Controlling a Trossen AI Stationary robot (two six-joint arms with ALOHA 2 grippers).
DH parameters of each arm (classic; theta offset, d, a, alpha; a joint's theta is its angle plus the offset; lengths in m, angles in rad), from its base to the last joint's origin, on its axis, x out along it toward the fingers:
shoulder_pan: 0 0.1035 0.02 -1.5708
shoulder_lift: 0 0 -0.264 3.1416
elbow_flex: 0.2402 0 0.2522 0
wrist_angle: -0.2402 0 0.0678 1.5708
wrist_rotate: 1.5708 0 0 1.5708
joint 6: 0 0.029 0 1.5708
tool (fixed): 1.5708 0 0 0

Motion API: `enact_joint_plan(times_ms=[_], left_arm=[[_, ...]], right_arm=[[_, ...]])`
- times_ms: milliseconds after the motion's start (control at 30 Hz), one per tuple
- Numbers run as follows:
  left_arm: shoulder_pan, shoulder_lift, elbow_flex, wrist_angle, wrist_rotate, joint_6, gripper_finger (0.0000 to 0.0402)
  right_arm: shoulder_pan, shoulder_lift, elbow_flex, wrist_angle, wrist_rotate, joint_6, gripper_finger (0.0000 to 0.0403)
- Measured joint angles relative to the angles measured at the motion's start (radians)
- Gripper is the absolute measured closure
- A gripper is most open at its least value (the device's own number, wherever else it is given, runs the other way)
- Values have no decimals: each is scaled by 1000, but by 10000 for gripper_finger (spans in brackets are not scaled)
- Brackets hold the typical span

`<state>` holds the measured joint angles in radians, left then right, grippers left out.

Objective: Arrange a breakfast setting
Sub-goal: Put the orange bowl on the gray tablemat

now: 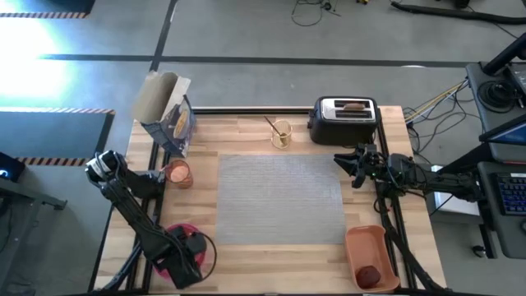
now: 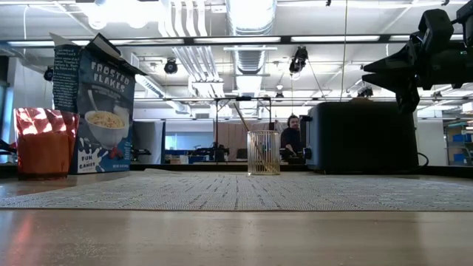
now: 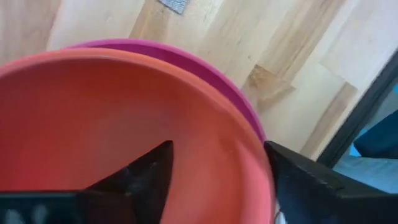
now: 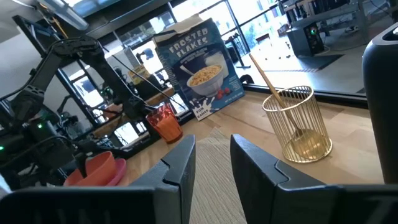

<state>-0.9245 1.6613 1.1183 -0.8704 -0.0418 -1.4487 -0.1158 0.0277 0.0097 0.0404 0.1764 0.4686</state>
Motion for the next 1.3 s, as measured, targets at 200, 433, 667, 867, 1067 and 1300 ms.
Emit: enact_joint_plan(times_ms=[200, 433, 667, 867, 1067, 1300], left_arm=[[0, 0, 0, -18, 5, -1, 305], [0, 0, 8, -23, 21, -8, 391], [6, 0, 76, -21, 28, -1, 398], [37, 0, 168, -73, -6, 61, 401], [99, 0, 214, -117, -69, 176, 401], [211, 0, 242, -112, -211, 478, 401]], right_arm=[[0, 0, 0, 0, 0, 0, 312], [0, 0, 0, 0, 0, 0, 312], [0, 0, 0, 0, 0, 0, 312], [0, 0, 0, 0, 0, 0, 312], [0, 0, 0, 0, 0, 0, 312], [0, 0, 0, 0, 0, 0, 312]])
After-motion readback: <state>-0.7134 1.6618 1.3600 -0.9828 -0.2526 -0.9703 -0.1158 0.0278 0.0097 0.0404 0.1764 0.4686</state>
